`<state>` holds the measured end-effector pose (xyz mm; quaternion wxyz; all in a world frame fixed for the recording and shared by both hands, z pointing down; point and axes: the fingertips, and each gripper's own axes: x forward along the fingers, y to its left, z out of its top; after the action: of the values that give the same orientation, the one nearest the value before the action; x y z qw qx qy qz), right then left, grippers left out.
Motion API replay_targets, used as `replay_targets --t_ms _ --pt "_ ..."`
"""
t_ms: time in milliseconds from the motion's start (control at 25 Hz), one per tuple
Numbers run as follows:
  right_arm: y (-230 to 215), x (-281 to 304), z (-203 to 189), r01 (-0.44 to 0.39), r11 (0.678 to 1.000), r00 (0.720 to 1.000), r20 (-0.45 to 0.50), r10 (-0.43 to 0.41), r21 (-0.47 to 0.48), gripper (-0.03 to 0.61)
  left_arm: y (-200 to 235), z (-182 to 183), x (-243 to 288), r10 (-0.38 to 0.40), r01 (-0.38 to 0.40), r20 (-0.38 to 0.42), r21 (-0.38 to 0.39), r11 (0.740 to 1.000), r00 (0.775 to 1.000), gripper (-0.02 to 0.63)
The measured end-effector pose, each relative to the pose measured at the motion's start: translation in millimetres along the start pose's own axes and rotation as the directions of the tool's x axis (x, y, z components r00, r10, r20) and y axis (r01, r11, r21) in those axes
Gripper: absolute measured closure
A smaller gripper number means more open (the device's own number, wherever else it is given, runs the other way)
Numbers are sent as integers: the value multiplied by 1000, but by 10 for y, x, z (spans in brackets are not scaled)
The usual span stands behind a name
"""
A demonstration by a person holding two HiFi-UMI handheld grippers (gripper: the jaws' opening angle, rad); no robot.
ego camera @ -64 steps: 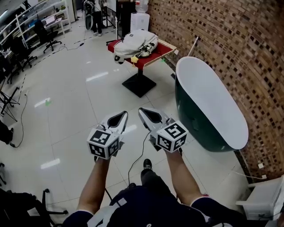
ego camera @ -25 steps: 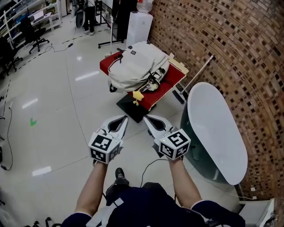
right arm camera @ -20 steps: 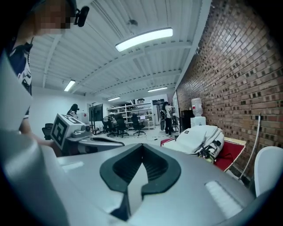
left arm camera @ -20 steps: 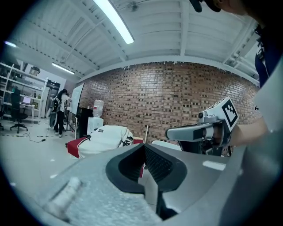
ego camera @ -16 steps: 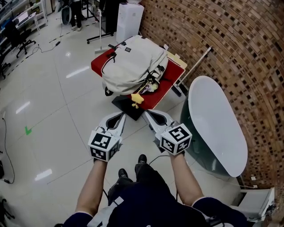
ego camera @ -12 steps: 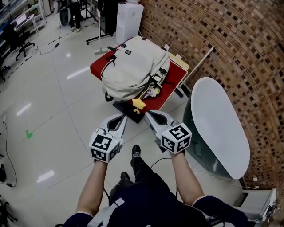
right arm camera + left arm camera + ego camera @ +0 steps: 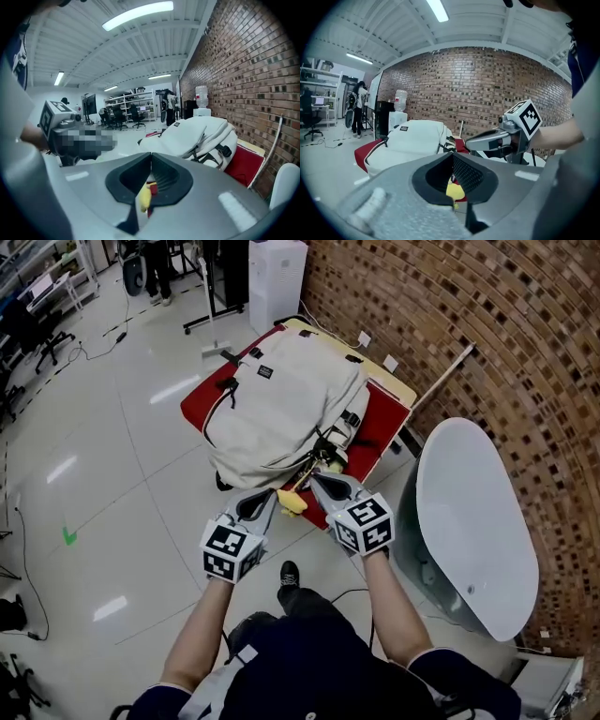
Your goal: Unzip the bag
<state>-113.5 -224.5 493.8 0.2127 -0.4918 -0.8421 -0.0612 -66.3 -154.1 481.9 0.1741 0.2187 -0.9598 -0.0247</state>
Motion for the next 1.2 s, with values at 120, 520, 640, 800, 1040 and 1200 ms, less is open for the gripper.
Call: replay_targets --t_ms 120,520,640,800,1040,1200 --pt "-239 237 -94 2 1000 999 -51 -3 -7 471 154 -48 194 12 -12 -43 -3 1000 999 612" --pt "-680 778 -475 116 980 952 -263 -155 -161 469 828 -256 405 -16 21 -164 30 999 986 546" --pt "-709 836 -517 166 969 921 -323 -220 -185 469 1091 -327 369 -84 97 -212 52 994 974 494" --pt "-759 840 -561 232 947 871 -386 -303 -221 462 1420 -436 320 -190 249 -322 154 956 927 448" --pt "-740 866 -694 323 924 805 -455 -382 -205 432 1756 -664 384 -307 464 -454 290 837 837 443" --pt "-734 845 -760 359 907 754 -505 -421 -220 542 1825 -765 463 -344 522 -491 289 802 800 443"
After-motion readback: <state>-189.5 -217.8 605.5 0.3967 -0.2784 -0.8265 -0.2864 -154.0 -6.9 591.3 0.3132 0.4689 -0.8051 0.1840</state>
